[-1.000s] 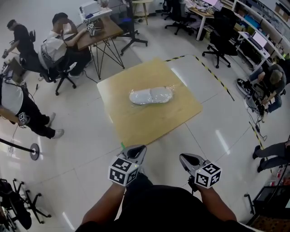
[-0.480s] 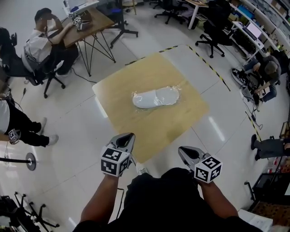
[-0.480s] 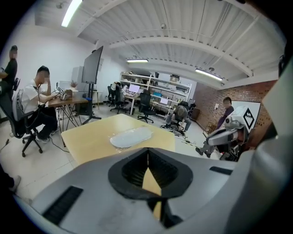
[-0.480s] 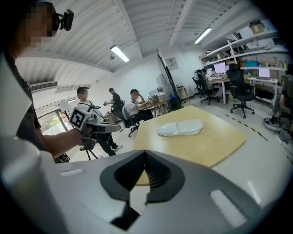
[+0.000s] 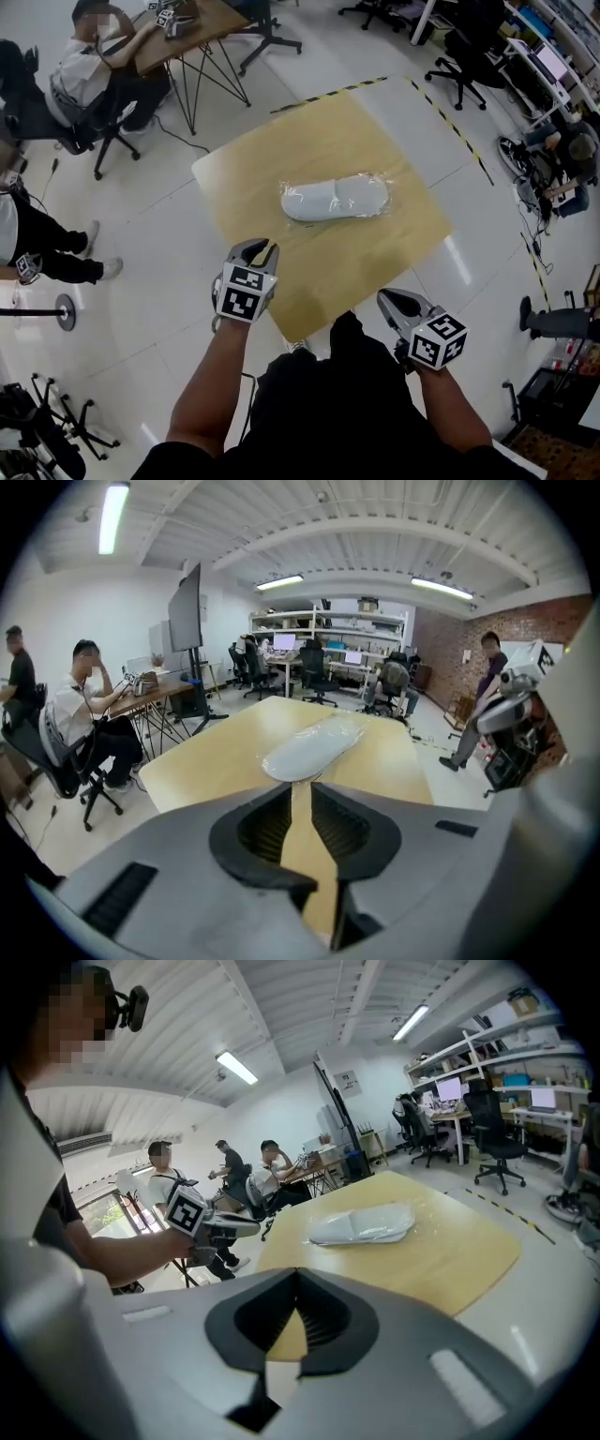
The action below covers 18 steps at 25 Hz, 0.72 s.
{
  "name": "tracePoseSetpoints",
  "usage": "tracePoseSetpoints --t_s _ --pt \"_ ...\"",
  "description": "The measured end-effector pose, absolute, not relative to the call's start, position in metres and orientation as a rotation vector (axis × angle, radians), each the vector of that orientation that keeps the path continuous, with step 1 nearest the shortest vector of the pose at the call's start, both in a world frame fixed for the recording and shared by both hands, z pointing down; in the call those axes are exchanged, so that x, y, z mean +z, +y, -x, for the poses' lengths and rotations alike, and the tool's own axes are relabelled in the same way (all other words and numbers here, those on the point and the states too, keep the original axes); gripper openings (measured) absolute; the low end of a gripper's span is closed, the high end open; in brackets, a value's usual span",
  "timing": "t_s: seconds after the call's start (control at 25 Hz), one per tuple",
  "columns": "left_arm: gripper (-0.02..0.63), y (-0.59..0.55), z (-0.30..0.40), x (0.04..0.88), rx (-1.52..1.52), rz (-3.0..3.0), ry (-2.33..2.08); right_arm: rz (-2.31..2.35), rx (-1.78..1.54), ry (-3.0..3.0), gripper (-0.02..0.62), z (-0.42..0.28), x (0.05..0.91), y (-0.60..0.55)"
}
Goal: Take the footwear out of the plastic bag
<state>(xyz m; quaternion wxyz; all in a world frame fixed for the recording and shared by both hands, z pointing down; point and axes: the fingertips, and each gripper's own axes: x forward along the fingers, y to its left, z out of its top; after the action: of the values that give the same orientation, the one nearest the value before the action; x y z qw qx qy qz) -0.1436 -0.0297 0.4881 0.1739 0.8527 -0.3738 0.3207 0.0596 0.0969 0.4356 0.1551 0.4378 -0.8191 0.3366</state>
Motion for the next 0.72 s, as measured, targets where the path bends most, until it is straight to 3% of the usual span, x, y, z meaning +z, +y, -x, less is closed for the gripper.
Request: tracePoseSetpoints --t_s 0.16,0.28,0.48,0.72 --pt "0.108 -0.058 0.125 0.534 1.191 -2.423 -1.013 -1.213 0.992 -2.369 0.002 -0.069 0.448 0.064" --pt "0.110 -0.073 0.115 0.571 1.389 -2.380 -0.983 -1.173 1.014 -2.376 0.002 -0.079 0.457 0.045" --pt "0.124 -0.081 0.111 0.612 1.462 -2.226 -0.989 -1.116 1.079 -2.367 0.002 -0.102 0.481 0.024" --pt "0.032 -0.093 0.111 0.617 1.419 -2.232 -1.028 -1.089 1.113 -2.370 0.002 -0.118 0.500 -0.009"
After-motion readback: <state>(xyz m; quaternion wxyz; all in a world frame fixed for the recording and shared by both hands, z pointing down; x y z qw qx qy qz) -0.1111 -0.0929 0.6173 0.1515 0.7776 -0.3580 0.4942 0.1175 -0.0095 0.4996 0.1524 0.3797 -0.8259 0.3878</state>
